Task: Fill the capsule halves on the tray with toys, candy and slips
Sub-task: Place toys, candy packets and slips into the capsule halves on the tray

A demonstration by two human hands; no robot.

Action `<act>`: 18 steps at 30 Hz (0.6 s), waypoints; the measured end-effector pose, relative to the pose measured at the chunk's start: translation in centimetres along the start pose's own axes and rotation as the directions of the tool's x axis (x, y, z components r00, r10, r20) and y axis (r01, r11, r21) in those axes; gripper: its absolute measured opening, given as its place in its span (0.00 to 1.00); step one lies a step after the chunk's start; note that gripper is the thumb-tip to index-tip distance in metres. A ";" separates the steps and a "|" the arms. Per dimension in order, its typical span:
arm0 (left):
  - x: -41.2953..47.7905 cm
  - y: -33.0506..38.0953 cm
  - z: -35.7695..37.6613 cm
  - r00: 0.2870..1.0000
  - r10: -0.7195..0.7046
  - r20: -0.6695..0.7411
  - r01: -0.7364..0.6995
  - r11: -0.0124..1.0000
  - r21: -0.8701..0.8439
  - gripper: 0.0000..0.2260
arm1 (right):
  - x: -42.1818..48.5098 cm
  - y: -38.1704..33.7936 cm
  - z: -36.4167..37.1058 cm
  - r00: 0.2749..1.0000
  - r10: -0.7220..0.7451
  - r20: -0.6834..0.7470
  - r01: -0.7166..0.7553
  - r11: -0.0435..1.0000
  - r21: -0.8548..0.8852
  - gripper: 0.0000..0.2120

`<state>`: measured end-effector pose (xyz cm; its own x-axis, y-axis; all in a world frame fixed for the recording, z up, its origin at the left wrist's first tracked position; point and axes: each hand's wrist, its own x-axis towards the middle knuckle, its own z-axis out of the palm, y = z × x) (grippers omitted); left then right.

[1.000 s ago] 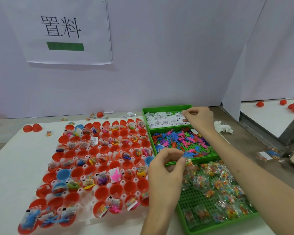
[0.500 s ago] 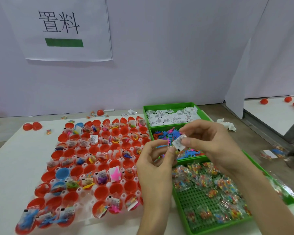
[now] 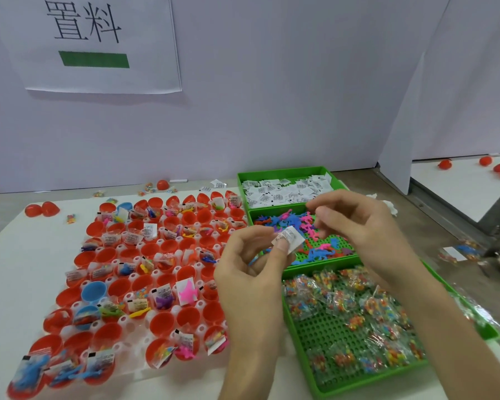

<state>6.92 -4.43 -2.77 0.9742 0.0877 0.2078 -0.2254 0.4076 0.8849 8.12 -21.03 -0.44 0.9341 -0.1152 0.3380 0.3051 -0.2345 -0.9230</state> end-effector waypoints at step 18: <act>0.3 0.1 -0.6 0.997 0.022 -0.080 -0.012 0.994 0.112 0.07 | 0.7 4.2 -0.9 0.963 0.227 -0.147 -0.270 0.768 -0.581 0.08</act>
<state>7.20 -3.79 -2.84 0.9666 0.1692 0.1926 -0.2369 0.3025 0.9232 9.88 -22.93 -3.97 0.9411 -0.3063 0.1431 -0.1258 -0.7101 -0.6928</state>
